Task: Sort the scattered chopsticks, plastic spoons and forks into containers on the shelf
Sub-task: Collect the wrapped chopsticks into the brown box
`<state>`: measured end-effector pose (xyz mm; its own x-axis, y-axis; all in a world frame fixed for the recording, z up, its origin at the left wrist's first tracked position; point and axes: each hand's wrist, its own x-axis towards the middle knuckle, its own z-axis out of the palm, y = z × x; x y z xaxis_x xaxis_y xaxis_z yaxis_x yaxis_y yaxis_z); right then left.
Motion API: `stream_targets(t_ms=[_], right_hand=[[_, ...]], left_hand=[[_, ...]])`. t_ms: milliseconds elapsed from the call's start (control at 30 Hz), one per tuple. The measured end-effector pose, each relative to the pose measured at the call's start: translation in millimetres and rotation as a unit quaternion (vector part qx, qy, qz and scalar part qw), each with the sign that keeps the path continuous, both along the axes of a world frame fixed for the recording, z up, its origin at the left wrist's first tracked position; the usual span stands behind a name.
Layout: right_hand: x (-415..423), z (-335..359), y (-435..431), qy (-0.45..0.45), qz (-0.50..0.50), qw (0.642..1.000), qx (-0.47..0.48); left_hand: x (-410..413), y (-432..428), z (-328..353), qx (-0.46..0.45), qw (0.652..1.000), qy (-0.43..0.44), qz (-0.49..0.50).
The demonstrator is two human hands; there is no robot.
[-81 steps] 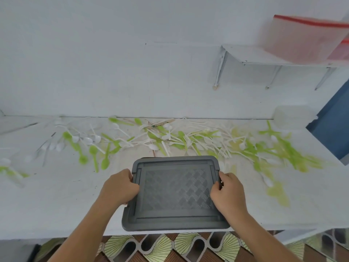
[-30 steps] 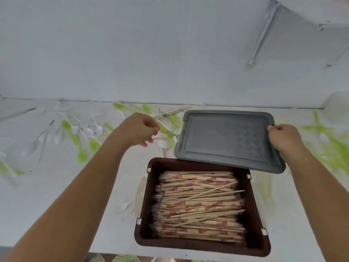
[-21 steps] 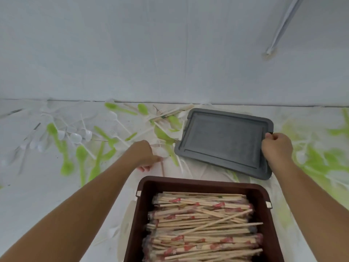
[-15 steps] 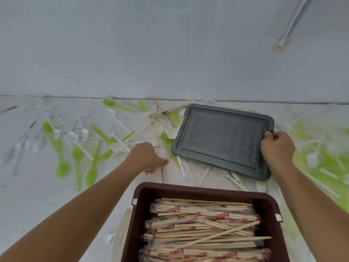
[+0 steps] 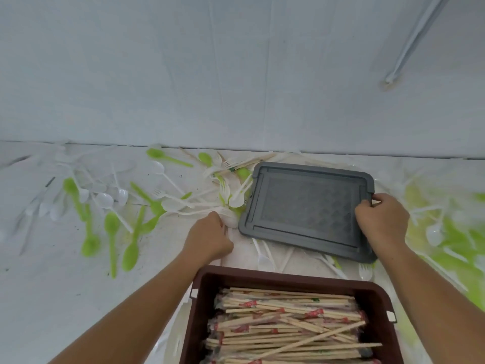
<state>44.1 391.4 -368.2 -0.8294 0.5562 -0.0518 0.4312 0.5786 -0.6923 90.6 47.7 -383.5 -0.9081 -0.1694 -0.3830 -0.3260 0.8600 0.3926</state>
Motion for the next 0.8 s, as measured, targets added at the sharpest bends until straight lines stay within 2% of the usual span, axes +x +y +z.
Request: stream_targets(t_ms=[267, 367, 533, 667, 800], right_hand=[[8, 14, -2, -0.066, 0.003, 0.997, 0.047], [2, 24, -10, -0.09, 0.014, 0.99, 0.111], [-21, 44, -39, -0.031, 0.171, 0.969, 0.176], [-45, 62, -78, -0.003, 0.297, 0.944, 0.143], [-76, 60, -120, -0.038, 0.381, 0.916, 0.124]], left_hand=[[0, -4, -7, -0.058, 0.996, 0.057, -0.033], [-3, -15, 0, -0.038, 0.998, 0.039, -0.023], [1, -52, 54, -0.053, 0.997, -0.001, -0.048], [7, -89, 103, -0.075, 0.991, -0.062, -0.092], [-13, -119, 132, -0.057, 0.997, -0.004, -0.061]])
